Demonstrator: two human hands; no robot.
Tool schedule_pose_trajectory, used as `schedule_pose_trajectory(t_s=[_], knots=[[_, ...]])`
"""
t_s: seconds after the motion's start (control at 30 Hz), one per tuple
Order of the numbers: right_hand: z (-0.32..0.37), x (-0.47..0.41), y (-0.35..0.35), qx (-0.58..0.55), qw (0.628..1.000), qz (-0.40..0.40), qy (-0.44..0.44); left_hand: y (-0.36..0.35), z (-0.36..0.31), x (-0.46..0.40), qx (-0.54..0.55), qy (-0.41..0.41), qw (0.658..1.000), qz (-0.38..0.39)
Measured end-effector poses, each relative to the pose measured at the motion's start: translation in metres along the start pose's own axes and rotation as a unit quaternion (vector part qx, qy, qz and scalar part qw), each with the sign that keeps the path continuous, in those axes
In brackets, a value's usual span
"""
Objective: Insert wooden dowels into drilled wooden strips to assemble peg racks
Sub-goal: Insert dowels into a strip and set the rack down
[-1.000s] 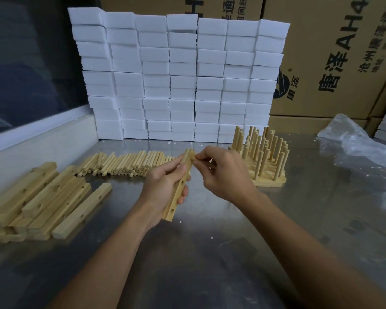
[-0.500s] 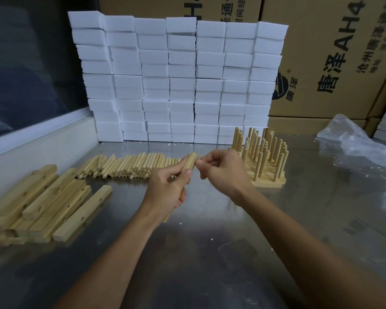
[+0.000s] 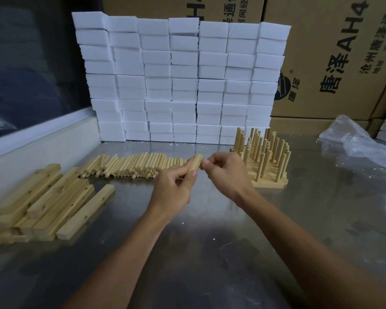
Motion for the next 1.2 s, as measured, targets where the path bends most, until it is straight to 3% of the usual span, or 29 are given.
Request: schedule_pose_trajectory(t_s=[0.1,0.17,0.43,0.5,0.67,0.77,0.9,0.97,1.07,1.2], knots=[[-0.008,-0.002,0.004,-0.193,0.96,0.108,-0.17,0.001,-0.004,0.0,-0.046,-0.044,0.998,-0.015],[-0.009,-0.002,0.006,-0.243,0.934,0.157,-0.212,-0.001,-0.006,-0.001,-0.052,-0.056,0.997,-0.017],[0.001,-0.008,0.009,-0.092,0.992,0.046,-0.066,-0.002,-0.002,0.001,0.096,0.067,0.993,0.014],[0.002,-0.008,0.01,-0.11,0.992,0.023,-0.051,0.0,-0.001,0.0,0.137,0.101,0.985,0.007],[-0.006,-0.014,0.019,-0.238,0.964,-0.028,-0.115,0.011,0.014,-0.001,0.241,0.213,0.945,-0.06],[-0.018,-0.014,0.023,-0.148,0.983,-0.043,-0.101,0.016,0.027,-0.002,0.283,0.265,0.916,-0.103],[-0.031,-0.011,0.012,0.128,0.991,-0.02,-0.009,0.017,0.039,-0.002,0.308,0.296,0.896,-0.124],[-0.042,-0.008,-0.001,0.267,0.963,0.036,0.018,0.016,0.044,-0.001,0.311,0.308,0.89,-0.13],[-0.057,-0.006,-0.015,0.443,0.891,0.095,0.03,0.015,0.045,-0.003,0.312,0.316,0.886,-0.136],[-0.072,-0.008,-0.022,0.49,0.86,0.136,-0.027,0.014,0.044,-0.003,0.315,0.312,0.887,-0.129]])
Point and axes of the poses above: each hand's wrist, its own x-axis away from the middle knuckle, its own y-axis out of the back of the hand, z = x × y, the point moved 4 cm from there along -x, towards the middle knuckle, and after that the axes turned 11 degrees about -x, right-handed, at the moved point
